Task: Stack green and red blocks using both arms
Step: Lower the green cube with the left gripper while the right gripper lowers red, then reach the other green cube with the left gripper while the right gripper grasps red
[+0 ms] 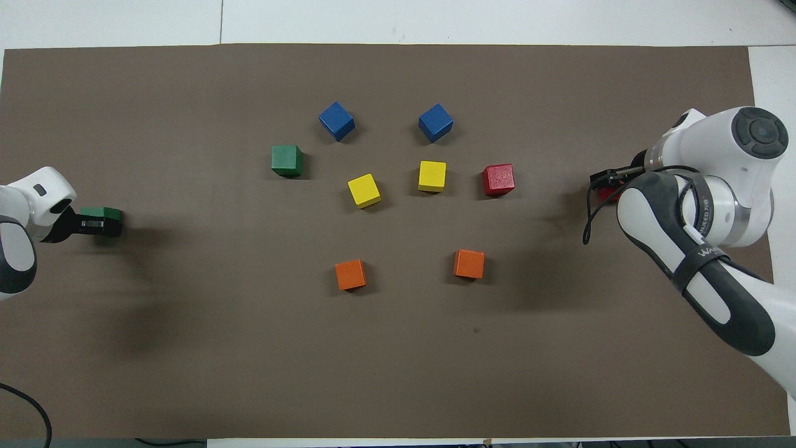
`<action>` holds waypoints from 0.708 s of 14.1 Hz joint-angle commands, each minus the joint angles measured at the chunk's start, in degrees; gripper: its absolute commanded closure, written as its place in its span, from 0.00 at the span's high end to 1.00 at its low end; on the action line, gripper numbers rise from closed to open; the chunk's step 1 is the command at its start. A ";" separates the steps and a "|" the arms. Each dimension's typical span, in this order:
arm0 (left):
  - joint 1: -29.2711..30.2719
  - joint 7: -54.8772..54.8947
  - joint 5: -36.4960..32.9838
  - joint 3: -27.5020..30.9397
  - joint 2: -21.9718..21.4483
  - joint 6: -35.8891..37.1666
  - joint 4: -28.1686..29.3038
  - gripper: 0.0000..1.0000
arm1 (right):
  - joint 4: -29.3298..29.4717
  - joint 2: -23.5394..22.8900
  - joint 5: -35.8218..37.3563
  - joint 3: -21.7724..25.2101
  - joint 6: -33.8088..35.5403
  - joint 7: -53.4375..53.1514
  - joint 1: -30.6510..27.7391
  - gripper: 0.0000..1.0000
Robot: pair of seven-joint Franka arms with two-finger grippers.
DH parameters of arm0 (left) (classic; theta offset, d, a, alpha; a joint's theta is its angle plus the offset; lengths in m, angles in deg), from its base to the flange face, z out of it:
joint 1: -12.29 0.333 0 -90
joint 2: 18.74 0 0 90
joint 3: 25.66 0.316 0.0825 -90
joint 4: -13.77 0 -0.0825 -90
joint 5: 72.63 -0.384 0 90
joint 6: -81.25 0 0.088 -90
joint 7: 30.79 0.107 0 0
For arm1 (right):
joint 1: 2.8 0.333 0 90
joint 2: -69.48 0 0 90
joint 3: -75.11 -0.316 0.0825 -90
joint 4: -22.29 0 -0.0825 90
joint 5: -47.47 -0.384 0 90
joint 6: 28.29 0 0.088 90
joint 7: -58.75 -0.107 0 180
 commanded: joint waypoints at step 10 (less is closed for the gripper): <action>-1.25 2.42 -0.07 -0.12 -0.67 14.32 -12.83 1.00 | 17.37 -0.28 -0.01 -0.83 12.71 -22.65 18.56 1.00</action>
